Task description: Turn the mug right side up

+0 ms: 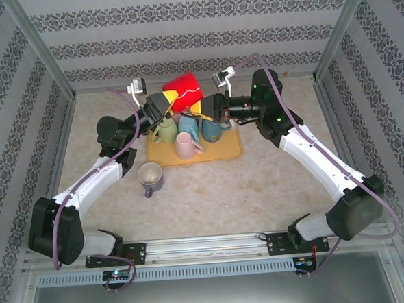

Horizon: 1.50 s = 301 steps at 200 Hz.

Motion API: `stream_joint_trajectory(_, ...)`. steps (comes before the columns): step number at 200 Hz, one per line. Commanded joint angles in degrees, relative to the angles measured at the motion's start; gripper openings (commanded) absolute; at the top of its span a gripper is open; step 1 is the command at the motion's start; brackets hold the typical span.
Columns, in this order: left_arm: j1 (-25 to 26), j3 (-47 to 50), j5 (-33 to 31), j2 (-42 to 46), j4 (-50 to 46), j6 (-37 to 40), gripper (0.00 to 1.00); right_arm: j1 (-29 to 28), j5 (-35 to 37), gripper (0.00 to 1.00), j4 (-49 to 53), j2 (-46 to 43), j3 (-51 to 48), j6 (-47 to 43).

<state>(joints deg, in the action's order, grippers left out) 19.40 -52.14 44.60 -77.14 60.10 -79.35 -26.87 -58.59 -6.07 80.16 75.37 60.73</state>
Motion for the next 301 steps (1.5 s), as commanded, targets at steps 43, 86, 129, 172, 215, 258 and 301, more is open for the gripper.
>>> stream_joint_trajectory(43, 0.74, 0.6, -0.66, 8.61, -16.55, 12.07, 1.0, 0.76, 7.04, 0.0, 3.84, -7.15, -2.94, -9.59)
stream_joint_trajectory(86, 0.59, -5.47, -23.75, 19.21, -67.89, 35.21, 1.0, -5.57, 27.63, 0.0, 29.08, -15.51, -4.26, -40.23)
stream_joint_trajectory(129, 0.55, -13.22, -45.79, 22.7, -96.42, 44.56, 1.0, -20.63, 52.76, 0.0, 43.89, -12.42, -3.58, -58.36)
stream_joint_trajectory(172, 0.17, -14.33, -48.45, 25.82, -102.45, 41.37, 1.0, -28.45, 56.85, 0.0, 41.91, -5.53, -6.11, -64.93)
stream_joint_trajectory(215, 0.04, -15.08, -46.87, 26.89, -104.87, 41.61, 1.0, -33.25, 60.53, 0.0, 37.54, 2.64, -9.1, -72.76)
stream_joint_trajectory(258, 0.02, -14.74, -44.07, 27.4, -106.12, 41.65, 1.0, -33.36, 63.58, 0.0, 31.99, 9.37, -10.57, -69.87)
stream_joint_trajectory(301, 0.0, -14.05, -43.72, 27.33, -106.41, 41.56, 1.0, -32.81, 69.21, 0.0, 28.67, 14.22, -10.61, -61.82)
